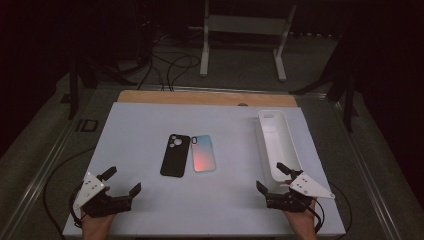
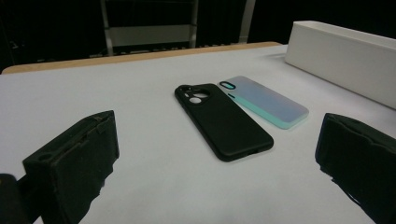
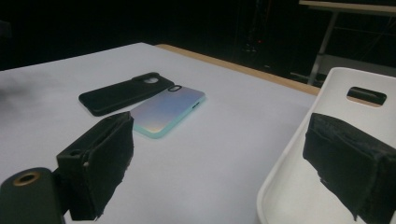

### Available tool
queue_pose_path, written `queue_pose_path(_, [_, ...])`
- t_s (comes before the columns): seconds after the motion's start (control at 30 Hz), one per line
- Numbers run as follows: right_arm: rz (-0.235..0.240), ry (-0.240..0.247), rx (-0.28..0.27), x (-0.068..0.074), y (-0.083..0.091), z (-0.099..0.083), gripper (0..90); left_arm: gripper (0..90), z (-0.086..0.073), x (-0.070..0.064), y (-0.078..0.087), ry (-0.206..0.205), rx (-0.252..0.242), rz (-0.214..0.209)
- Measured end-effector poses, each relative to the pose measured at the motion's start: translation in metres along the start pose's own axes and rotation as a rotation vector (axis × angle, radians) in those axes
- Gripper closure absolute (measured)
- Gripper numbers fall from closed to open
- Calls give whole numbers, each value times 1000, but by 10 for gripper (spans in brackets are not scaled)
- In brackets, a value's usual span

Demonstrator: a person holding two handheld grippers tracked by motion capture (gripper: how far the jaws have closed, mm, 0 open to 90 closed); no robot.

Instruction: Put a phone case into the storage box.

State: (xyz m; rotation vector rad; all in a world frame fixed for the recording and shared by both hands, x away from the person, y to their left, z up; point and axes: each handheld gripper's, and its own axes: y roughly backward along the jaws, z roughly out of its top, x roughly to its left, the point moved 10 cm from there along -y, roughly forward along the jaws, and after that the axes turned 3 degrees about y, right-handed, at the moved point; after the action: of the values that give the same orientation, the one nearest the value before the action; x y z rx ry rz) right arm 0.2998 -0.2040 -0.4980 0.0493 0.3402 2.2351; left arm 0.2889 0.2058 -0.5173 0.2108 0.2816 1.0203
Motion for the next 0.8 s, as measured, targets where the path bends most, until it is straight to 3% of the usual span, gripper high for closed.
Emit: queue_pose_path(0.8, [-13, -1, 46, 2, -10, -4, 84, 0, -7, 4, -8, 12, 17, 64])
